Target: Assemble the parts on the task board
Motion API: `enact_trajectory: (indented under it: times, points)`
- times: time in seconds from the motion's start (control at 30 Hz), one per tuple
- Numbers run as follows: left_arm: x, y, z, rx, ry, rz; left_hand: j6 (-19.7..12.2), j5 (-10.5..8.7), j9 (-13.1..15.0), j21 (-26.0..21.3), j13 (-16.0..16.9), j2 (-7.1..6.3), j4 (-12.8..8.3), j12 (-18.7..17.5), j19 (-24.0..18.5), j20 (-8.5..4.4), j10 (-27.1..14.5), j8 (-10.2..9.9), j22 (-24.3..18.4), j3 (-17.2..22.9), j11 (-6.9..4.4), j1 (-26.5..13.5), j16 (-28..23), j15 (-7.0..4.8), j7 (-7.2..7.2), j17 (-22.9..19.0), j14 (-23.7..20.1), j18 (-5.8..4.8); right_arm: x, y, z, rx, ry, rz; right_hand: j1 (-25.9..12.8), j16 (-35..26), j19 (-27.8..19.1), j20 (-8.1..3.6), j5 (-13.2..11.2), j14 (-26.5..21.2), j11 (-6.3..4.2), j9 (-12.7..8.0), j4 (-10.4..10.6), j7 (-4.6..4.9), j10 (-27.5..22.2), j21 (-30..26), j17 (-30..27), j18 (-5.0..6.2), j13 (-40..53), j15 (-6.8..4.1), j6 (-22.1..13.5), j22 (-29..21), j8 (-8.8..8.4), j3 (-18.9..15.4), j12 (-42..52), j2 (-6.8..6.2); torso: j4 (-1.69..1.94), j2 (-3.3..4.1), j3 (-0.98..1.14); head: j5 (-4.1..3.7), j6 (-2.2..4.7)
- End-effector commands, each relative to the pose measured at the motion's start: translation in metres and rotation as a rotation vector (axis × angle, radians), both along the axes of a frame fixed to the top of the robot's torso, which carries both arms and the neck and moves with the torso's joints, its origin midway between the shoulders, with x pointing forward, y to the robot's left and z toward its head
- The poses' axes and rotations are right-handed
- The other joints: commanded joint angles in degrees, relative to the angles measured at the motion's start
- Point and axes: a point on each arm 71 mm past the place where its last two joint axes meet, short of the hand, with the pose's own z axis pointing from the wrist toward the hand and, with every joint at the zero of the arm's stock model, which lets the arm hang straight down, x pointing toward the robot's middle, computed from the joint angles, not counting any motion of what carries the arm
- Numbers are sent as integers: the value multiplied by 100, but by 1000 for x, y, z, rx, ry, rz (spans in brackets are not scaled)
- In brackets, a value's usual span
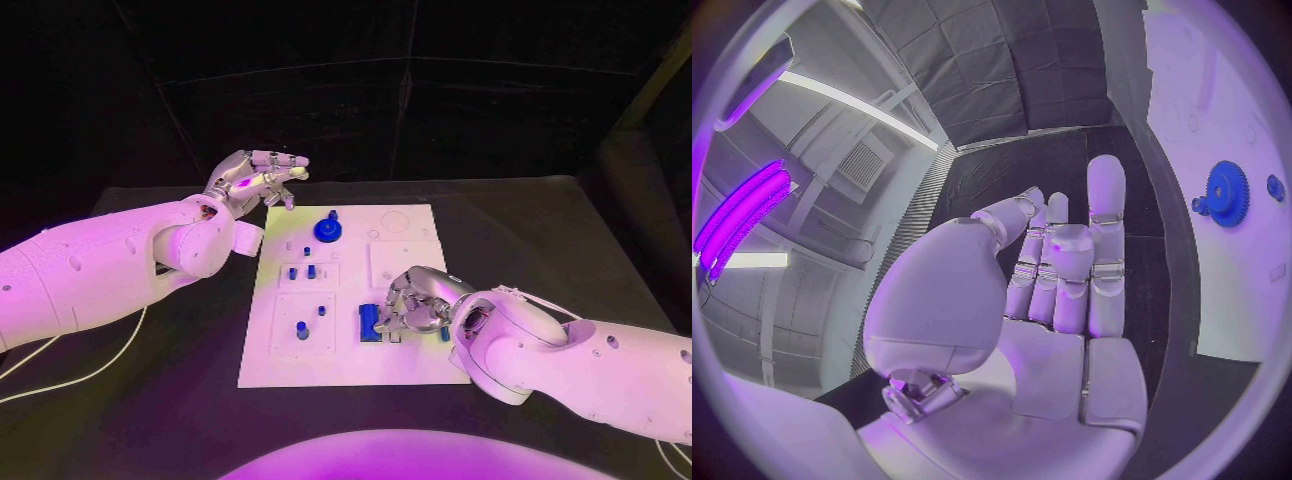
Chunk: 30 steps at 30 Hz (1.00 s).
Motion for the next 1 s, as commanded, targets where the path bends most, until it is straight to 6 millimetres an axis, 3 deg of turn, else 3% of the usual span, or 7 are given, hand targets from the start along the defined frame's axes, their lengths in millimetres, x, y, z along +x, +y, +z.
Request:
enact_trajectory:
  times: [0.03, 0.27, 0.4, 0.53, 0.73, 1.0]
  points:
    - [0, -1, 1, -7, -2, -12, -25, -14, -6, -34, 7, 0, 0, 24, -33, 22, -32, 38, -7, -25, -8, -64, -31, -8, -1, -7, -51, 117, -1, 0, 1, -12, -11, 24, 51, 18, 15, -41, 2, 474, -15, 8, -36, -38, 51, 19, 942, -42, -7, -46, 13, 4, 33, 10, 9, 3, -3, -2, 1, -3, -4]
    - [-1, 0, 1, -6, -2, -10, -25, -14, -6, -34, 7, 0, 0, 24, -33, 22, -32, 38, -7, -25, -8, -64, -31, -8, -1, -7, -51, 117, -2, -5, 5, 27, -41, 20, 4, 13, 9, -40, 70, 472, 0, -9, -35, -15, 36, 10, 936, -41, -25, -40, -32, -7, 2, -14, -14, 5, 5, -6, 6, -15, 7]
    - [-1, 1, 1, -6, -2, -10, -25, -14, -6, -34, 7, 0, 0, 24, -33, 22, -32, 38, -7, -25, -8, -64, -31, -8, -1, -7, -51, 117, -3, -14, 9, 69, -54, 5, -128, -3, -4, -13, 291, 467, 68, -94, 26, 73, 10, -12, 913, -38, -50, 7, -249, -38, -177, -58, -49, 43, -5, -7, 4, -21, 15]
    - [-1, 1, 1, -6, -2, -9, -25, -14, -6, -34, 7, 0, 0, 24, -33, 22, -32, 38, -7, -25, -8, -64, -31, -8, -1, -7, -51, 117, -6, -36, 13, 91, -47, -28, -263, -5, -7, 41, 441, 468, 150, -199, 106, 170, 0, -17, 914, -38, -57, 76, -411, -44, -401, -101, -64, 99, -15, -15, -5, -79, 25]
    - [-1, 0, 1, -6, -2, -10, -25, -14, -6, -34, 7, 0, 0, 24, -33, 22, -32, 38, -7, -25, -8, -64, -31, -8, -1, -7, -51, 117, -9, -81, 14, 10, -7, -104, -373, -11, -6, 103, 672, 466, 205, -323, 179, 229, 7, -9, 910, -37, -48, 129, -396, -28, -671, -162, -74, 156, -24, -7, -17, -179, 59]
    - [-2, -2, 2, -9, -4, -14, -25, -14, -6, -34, 7, 0, 0, 24, -33, 22, -32, 38, -7, -25, -8, -64, -31, -8, -1, -7, -51, 117, -11, -113, 10, -151, 9, -151, -541, -27, -4, 128, 980, 462, 188, -391, 288, 198, 34, -2, 895, -35, -37, 124, -128, -8, -852, -388, -92, 115, -65, -13, -5, -238, 55]
